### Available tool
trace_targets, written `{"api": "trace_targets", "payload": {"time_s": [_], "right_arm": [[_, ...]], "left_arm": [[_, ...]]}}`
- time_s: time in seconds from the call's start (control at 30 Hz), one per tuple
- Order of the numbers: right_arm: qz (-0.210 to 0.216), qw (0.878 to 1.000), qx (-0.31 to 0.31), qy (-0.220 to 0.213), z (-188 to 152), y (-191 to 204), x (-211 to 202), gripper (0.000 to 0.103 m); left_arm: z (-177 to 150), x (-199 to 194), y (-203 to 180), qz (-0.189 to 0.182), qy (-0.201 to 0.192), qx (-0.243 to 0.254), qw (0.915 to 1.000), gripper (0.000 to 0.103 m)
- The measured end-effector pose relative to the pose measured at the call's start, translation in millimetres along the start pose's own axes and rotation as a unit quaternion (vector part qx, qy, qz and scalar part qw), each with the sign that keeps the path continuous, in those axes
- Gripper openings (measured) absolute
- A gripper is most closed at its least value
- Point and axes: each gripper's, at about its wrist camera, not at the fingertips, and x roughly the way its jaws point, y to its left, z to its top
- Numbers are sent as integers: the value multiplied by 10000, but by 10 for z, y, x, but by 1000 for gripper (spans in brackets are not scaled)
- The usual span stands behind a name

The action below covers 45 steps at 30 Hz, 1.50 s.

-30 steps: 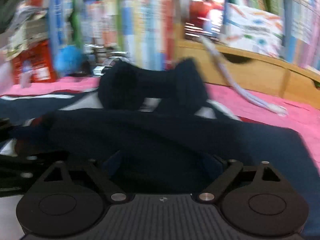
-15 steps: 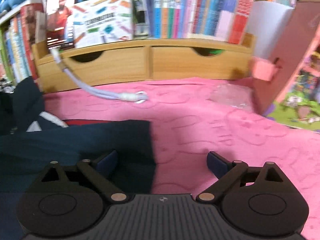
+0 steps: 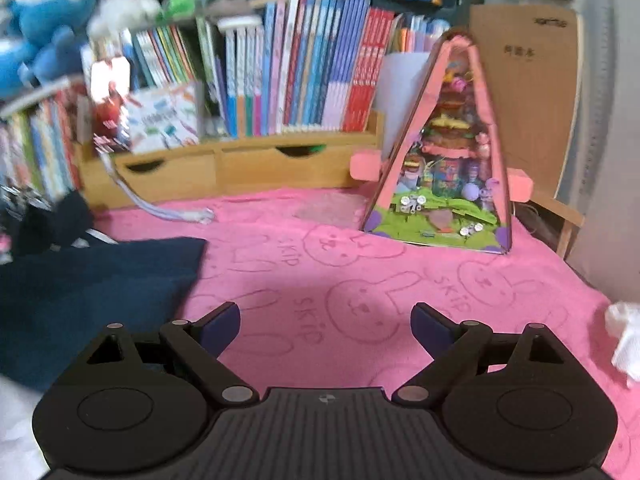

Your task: Fold clothes

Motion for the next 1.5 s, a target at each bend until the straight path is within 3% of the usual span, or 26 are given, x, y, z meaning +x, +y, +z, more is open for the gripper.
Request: {"api": "trace_targets", "payload": {"time_s": [0.2,0.43,0.67,0.93,1.03,1.37,1.5], "right_arm": [[539,9973,-427,-261,-142,227,-613,95],[1220,9849,-1133,-475,-548,635,-1231,98],[2025,9686,-1398,-363,-967,1153,-1548,101],[2288,9594,-1619,-320,-1081,1484,-1763,101],[2310,9589,-1621,-310,-1185,1510,-1884,102],[2271,9624,-1492,43,-1707,1440,-2184,103],[2210,9638,-1491,3,-1638,1483,-2133,103]], "left_arm": [[-35,-187,-102,188,61,244,9995,62],[-288,-1132,-33,-410,-301,-511,9974,72],[-854,-2000,-210,-441,-698,-59,9966,77],[-1173,-2444,19,-79,-677,-663,9955,78],[-1309,-2525,52,-113,-647,-846,9942,78],[-1631,-2513,73,-204,-428,-1217,9914,79],[-1545,-2493,438,0,-617,-1701,9835,79]]}}
